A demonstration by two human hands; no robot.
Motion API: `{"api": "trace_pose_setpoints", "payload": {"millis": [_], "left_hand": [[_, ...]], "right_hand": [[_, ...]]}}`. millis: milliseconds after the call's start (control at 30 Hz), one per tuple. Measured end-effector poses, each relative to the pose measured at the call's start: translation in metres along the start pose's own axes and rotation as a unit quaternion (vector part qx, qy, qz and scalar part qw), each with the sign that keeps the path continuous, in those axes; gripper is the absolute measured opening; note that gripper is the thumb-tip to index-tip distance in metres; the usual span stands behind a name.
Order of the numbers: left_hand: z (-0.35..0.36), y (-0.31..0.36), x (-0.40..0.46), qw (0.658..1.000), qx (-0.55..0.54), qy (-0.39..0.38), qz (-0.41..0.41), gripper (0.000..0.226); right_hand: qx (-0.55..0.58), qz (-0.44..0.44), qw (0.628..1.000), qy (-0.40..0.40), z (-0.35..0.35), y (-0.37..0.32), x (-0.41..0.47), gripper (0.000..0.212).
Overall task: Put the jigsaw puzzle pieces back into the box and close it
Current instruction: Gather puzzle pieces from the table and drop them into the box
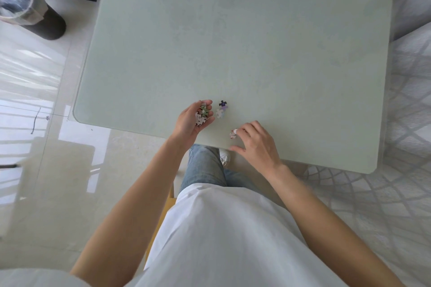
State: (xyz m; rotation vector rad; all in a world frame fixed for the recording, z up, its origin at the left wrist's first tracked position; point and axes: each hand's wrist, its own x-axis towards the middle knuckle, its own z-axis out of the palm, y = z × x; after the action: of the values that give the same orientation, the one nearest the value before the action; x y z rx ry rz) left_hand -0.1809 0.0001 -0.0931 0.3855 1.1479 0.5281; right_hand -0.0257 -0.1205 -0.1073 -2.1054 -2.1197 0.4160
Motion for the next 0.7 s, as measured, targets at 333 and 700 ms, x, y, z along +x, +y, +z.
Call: {"api": "trace_pose_setpoints", "payload": {"millis": [333, 700], "left_hand": [[-0.001, -0.012, -0.011, 1.000, 0.006, -0.006, -0.002, 0.023], [-0.007, -0.016, -0.024, 1.000, -0.013, 0.006, -0.007, 0.025]], "right_hand": [[0.016, 0.028, 0.998, 0.054, 0.012, -0.013, -0.021, 0.033], [0.147, 0.040, 0.970, 0.188, -0.010, -0.033, -0.005, 0.011]]}}
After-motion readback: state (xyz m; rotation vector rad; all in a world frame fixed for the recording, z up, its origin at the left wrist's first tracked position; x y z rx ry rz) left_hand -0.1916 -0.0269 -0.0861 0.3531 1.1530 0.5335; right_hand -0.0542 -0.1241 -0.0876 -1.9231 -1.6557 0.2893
